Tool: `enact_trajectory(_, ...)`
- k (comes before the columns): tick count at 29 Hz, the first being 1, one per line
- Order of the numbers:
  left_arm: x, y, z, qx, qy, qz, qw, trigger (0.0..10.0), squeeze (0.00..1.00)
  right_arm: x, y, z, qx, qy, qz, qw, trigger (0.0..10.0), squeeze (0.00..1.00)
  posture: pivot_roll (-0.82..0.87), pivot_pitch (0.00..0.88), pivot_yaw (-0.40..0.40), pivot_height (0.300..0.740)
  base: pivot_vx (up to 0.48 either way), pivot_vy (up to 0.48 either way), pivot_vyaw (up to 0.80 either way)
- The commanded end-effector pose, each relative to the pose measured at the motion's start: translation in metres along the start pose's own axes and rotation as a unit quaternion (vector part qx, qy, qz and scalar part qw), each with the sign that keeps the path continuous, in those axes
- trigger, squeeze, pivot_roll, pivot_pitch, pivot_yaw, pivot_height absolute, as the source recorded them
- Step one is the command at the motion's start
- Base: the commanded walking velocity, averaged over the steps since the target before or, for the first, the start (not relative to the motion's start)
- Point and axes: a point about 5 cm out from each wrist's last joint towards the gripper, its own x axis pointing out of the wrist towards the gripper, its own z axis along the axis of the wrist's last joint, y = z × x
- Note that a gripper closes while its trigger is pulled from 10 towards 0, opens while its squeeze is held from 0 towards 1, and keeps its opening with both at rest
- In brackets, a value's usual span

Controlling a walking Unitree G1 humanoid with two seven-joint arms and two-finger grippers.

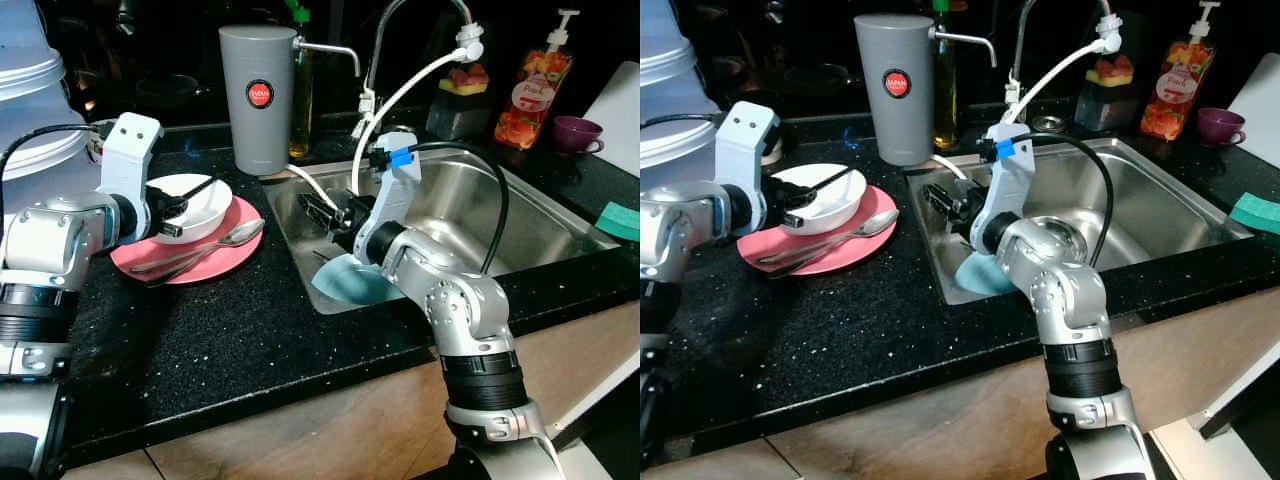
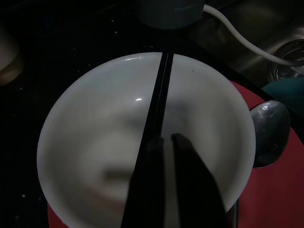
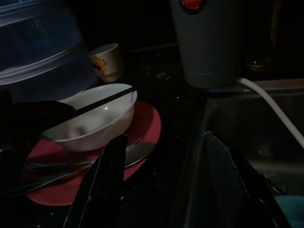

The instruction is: Kitchen organization

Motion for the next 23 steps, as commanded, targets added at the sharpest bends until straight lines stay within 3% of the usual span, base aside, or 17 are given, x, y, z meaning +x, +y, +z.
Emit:
enact_trajectory(1, -0.002, 0.001, 0.004, 0.014, -0.005, 0.009, 1.000, 3.5, 0.00, 0.001, 0.003, 0.005, -0.007, -0.007, 0.007, 1.000, 10.0, 0.00, -0.01, 0.000, -0.011, 0.740, 0.000, 0.000, 0.00)
enact_trajectory(2, -0.002, 0.001, 0.005, 0.017, -0.006, 0.011, 1.000, 10.0, 0.00, 0.001, 0.004, 0.004, -0.006, -0.007, 0.008, 1.000, 10.0, 0.00, 0.00, 0.000, -0.014, 0.740, 0.000, 0.000, 0.00)
enact_trajectory(11, -0.003, 0.003, 0.007, 0.020, -0.005, 0.020, 1.000, 10.0, 0.00, 0.000, 0.006, -0.001, -0.006, 0.004, 0.017, 1.000, 10.0, 0.00, 0.00, 0.000, -0.017, 0.740, 0.000, 0.000, 0.00)
enact_trajectory(20, -0.001, 0.004, 0.003, 0.022, 0.008, 0.027, 0.999, 10.0, 0.00, -0.004, 0.014, -0.013, -0.037, 0.041, 0.064, 0.996, 10.0, 0.00, 0.01, 0.000, -0.015, 0.740, 0.000, 0.000, 0.00)
enact_trajectory(21, -0.001, 0.004, 0.003, 0.037, 0.007, 0.028, 0.999, 10.0, 0.34, -0.005, 0.015, -0.014, -0.038, 0.043, 0.066, 0.996, 10.0, 0.00, 0.01, 0.000, -0.013, 0.740, 0.000, 0.000, 0.00)
enact_trajectory(22, -0.001, 0.004, 0.004, 0.040, 0.007, 0.029, 0.999, 10.0, 1.00, -0.005, 0.015, -0.015, -0.039, 0.044, 0.066, 0.996, 10.0, 0.00, 0.01, 0.000, -0.013, 0.740, 0.000, 0.000, 0.00)
enact_trajectory(23, -0.001, 0.004, 0.004, 0.039, 0.006, 0.028, 0.999, 10.0, 1.00, -0.005, 0.015, -0.016, -0.039, 0.045, 0.065, 0.996, 10.0, 0.00, 0.01, 0.000, -0.011, 0.740, 0.000, 0.000, 0.00)
